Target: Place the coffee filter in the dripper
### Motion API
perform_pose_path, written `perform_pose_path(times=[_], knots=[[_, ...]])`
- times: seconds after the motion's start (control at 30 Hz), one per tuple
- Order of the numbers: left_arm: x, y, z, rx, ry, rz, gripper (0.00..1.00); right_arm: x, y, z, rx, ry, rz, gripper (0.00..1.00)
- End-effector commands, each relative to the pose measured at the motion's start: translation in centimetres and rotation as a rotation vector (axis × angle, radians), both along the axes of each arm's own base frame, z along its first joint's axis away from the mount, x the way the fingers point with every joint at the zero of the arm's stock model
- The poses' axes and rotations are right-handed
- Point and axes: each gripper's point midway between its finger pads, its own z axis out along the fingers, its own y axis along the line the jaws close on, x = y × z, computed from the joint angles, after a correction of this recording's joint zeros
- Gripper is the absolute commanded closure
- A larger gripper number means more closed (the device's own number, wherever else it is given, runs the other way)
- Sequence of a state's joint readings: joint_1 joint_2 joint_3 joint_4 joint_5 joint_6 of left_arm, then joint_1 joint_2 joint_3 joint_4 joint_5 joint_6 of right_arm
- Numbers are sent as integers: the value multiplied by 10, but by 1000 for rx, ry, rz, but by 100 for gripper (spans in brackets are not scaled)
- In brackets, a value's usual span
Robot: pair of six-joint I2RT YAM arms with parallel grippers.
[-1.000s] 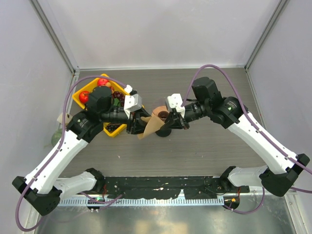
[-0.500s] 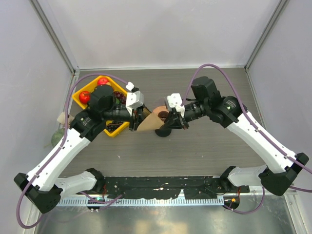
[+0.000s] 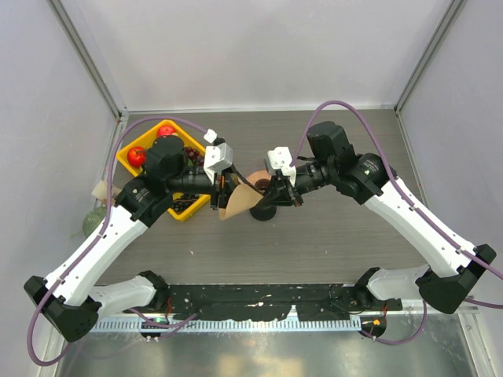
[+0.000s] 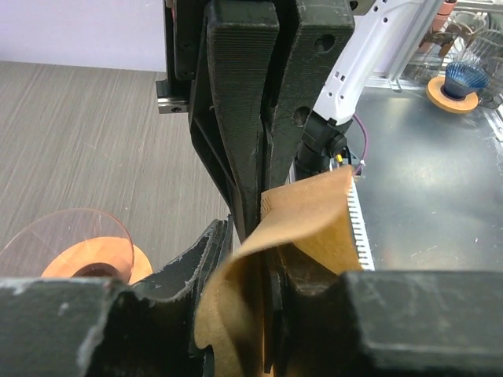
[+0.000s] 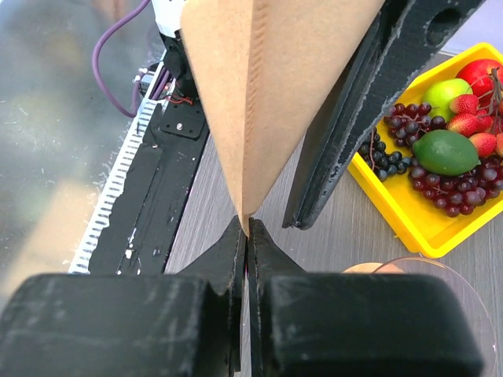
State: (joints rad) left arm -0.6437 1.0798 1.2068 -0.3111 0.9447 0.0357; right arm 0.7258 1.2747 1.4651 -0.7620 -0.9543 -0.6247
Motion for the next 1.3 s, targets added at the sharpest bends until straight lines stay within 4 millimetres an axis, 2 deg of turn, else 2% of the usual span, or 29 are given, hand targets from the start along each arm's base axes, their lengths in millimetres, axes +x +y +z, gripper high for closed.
perform_pose_path(times=[0.0, 0.07, 0.13, 0.2, 0.23, 0.27, 0.3, 0.33, 0.4, 0.47, 0.5, 0.53, 0.63, 0.73, 0.9, 1.07, 1.27], knots=[[3, -4, 7, -22, -7, 11, 68, 1, 2, 31, 84, -77, 2, 95], [3, -5, 5, -21, -7, 8, 67, 1, 2, 30, 85, -77, 3, 95], [4, -6, 5, -19, -5, 9, 72, 1, 3, 31, 87, -69, 3, 93], [6, -8, 3, -13, 5, 14, 91, 1, 3, 33, 89, -70, -1, 90], [7, -7, 4, -8, 39, 29, 99, 4, 2, 33, 86, -80, -15, 82], [8, -7, 4, -4, 53, 35, 100, 3, 0, 33, 81, -85, -22, 77], [9, -6, 6, -6, 76, 44, 100, 7, -2, 30, 69, -106, -42, 64], [11, -5, 10, -14, 100, 56, 100, 6, -5, 30, 63, -116, -50, 57], [14, -2, 17, -37, 167, 83, 100, 15, -13, 25, 38, -165, -113, 37], [19, -1, 23, -57, 220, 120, 100, 28, -19, 24, 26, -228, -189, 20], [22, 0, 26, -62, 245, 143, 100, 36, -23, 22, 12, -253, -244, 18], [26, 0, 28, -61, 268, 171, 100, 44, -23, 28, 35, -291, -272, 15], [35, 0, 32, -68, 348, 236, 100, 62, -22, 37, 56, -395, -375, 13], [40, -2, 40, -106, 419, 250, 100, 69, -16, 34, 33, -428, -397, 13], [57, 1, 40, -80, 474, 369, 100, 82, -10, 38, 50, -471, -456, 12], [58, 2, 43, -96, 485, 369, 100, 82, -5, 41, 66, -482, -445, 21], [57, 3, 38, -88, 495, 375, 100, 81, -7, 44, 83, -499, -446, 43]])
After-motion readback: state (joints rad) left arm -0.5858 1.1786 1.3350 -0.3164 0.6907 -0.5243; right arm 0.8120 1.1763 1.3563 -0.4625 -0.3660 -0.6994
